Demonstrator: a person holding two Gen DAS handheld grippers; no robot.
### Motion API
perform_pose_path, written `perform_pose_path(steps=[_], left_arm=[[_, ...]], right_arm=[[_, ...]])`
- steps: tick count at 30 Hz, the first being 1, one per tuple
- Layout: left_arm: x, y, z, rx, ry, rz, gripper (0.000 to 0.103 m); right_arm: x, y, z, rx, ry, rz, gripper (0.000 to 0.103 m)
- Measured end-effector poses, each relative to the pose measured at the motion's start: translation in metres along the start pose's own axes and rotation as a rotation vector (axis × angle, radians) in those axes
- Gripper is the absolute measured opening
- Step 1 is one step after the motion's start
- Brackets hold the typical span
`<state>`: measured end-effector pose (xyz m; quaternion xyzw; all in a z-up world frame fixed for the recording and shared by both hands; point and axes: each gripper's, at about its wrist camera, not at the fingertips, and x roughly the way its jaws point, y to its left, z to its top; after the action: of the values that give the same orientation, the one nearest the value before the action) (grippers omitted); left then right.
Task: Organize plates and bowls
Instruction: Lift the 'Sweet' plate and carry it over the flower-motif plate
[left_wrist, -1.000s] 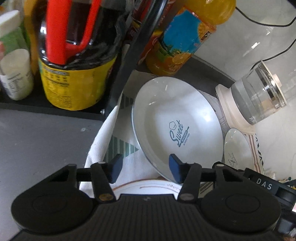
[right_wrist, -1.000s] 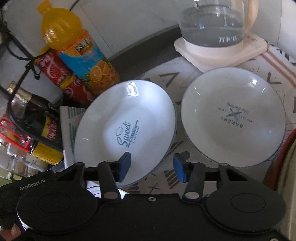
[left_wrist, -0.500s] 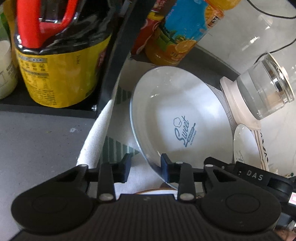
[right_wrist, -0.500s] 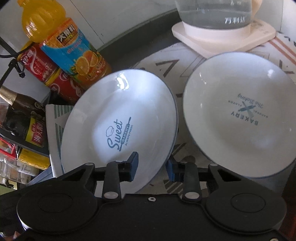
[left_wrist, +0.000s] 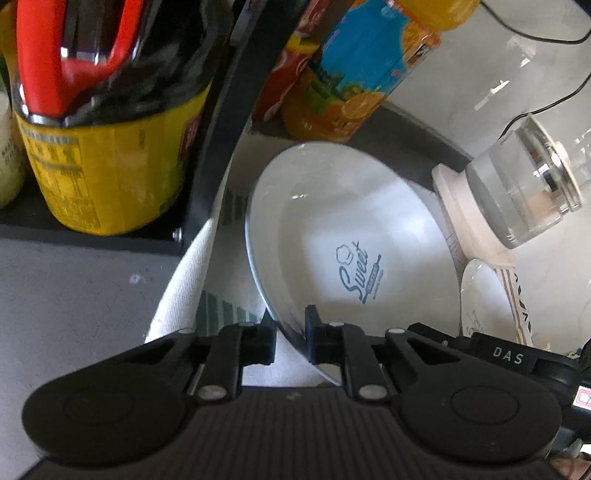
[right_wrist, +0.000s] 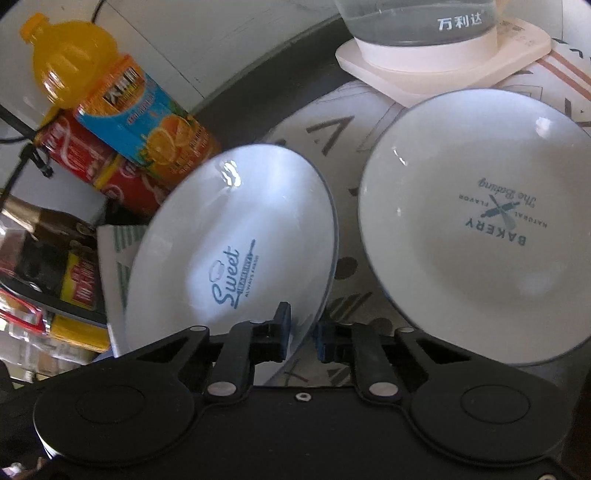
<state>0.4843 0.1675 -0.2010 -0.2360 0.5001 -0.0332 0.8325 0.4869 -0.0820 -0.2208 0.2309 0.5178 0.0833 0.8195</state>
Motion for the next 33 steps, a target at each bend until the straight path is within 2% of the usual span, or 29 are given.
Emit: perform_pose_path(steps=[5, 14, 18, 33], left_arm=[[-0.012, 0.0, 0.002, -0.011, -0.012, 0.003, 0.014], [-0.038, 0.0, -0.011, -0.012, -0.035, -0.033, 0.014], [-0.051, -0.006, -0.018, 0.006, -0.055, -0.033, 0.014], [-0.1, -0.015, -0.076, -0.037, -0.104, 0.009, 0.014]], right_arm=[[-0.012, 0.013, -0.001, -0.059, -0.026, -0.004, 0.014], [-0.043, 0.024, -0.005, -0.159, -0.077, 0.016, 0.015], [-0.057, 0.023, -0.009, -0.166, -0.088, 0.028, 0.015], [-0.103, 0.02, -0.047, -0.256, -0.079, 0.083, 0.015]])
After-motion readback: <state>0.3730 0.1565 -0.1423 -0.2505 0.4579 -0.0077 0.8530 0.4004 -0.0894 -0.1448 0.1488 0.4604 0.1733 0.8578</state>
